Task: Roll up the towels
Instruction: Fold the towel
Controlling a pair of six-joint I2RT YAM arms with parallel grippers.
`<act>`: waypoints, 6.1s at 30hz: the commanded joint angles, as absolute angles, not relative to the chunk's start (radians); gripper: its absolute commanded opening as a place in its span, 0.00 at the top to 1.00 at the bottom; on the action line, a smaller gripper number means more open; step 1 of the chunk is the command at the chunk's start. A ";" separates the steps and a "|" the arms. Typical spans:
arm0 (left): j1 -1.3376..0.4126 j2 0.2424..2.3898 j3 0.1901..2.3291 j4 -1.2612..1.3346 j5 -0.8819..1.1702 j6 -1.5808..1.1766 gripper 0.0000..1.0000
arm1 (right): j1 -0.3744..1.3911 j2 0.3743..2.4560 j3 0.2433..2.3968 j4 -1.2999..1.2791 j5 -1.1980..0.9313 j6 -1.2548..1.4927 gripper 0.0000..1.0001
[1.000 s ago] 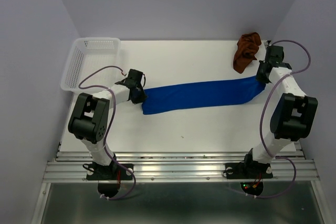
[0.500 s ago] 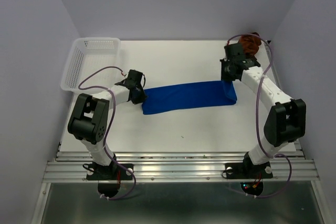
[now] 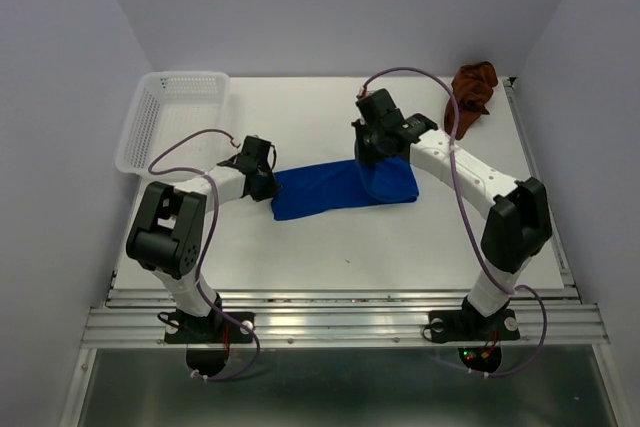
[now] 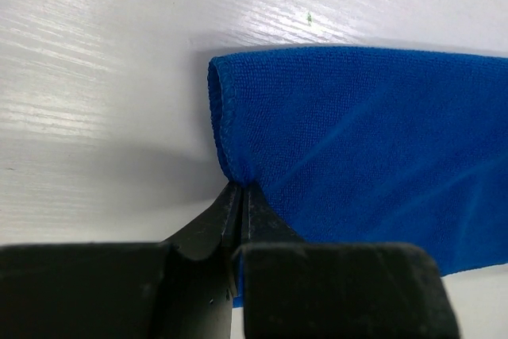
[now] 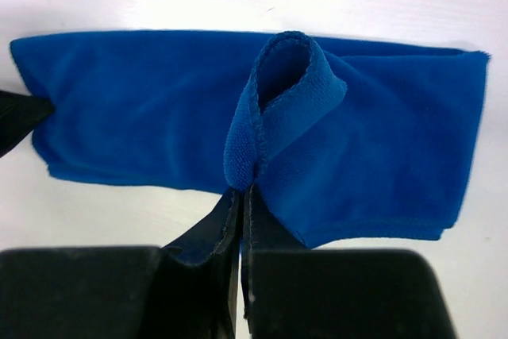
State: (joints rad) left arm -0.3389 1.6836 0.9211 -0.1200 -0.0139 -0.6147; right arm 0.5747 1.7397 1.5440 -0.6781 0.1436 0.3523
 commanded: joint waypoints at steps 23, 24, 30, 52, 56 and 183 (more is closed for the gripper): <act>-0.347 1.625 0.870 -0.150 0.029 -0.606 0.93 | 0.805 1.968 1.824 -0.595 0.184 0.521 0.97; -0.347 1.624 0.870 -0.150 0.026 -0.607 0.93 | 0.816 1.971 1.830 -0.592 0.189 0.525 0.97; -0.347 1.625 0.868 -0.150 0.025 -0.611 0.93 | 0.834 1.974 1.841 -0.557 0.203 0.534 0.97; -0.347 1.632 0.874 -0.164 0.011 -0.626 0.93 | 0.844 2.109 1.813 -0.420 0.048 0.534 0.96; -0.347 1.632 0.876 -0.170 0.011 -0.632 0.93 | 0.844 2.143 1.815 -0.407 0.028 0.540 0.96; -0.457 1.482 0.801 -0.425 -0.238 -0.799 0.01 | 0.549 1.871 1.408 -0.239 -0.288 0.244 0.00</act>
State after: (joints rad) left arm -0.4644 1.5059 0.8223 -0.4431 -0.2329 -0.7956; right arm 0.5552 1.8248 1.3334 -0.2779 -0.2199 0.3035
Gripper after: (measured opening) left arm 0.986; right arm 0.998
